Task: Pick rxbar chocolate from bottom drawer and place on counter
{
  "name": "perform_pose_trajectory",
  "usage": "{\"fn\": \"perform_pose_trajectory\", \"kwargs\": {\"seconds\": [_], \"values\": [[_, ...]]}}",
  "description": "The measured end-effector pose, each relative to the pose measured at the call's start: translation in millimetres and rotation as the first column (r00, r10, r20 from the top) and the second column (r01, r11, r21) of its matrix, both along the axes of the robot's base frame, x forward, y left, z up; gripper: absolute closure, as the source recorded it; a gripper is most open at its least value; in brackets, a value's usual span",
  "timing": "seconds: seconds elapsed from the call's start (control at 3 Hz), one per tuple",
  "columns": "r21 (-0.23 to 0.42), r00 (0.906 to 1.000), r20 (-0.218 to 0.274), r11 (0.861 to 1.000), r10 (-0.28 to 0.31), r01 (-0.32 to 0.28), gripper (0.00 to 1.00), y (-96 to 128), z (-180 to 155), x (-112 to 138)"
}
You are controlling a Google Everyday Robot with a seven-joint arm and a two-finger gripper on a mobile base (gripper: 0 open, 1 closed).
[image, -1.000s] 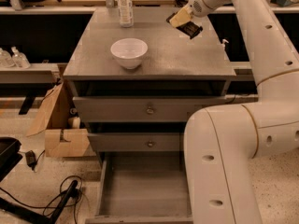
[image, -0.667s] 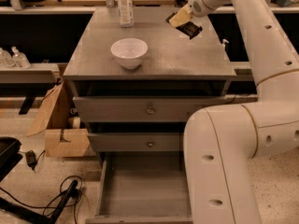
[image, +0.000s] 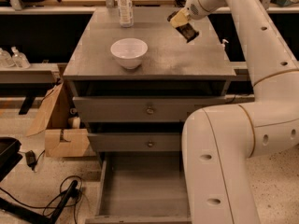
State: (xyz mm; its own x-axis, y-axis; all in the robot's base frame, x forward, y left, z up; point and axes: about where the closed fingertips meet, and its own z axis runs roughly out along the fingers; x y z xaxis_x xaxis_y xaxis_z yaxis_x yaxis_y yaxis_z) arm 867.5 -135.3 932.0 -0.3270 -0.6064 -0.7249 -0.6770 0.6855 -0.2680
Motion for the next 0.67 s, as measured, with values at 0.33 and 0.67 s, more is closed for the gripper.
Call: {"fn": "perform_pose_trajectory", "kwargs": {"seconds": [0.33, 0.67], "values": [[0.0, 1.0, -0.005, 1.0, 0.002, -0.002, 0.0, 2.1, -3.7, 1.1], [0.0, 1.0, -0.005, 1.0, 0.002, -0.002, 0.0, 2.1, -3.7, 1.1]]}}
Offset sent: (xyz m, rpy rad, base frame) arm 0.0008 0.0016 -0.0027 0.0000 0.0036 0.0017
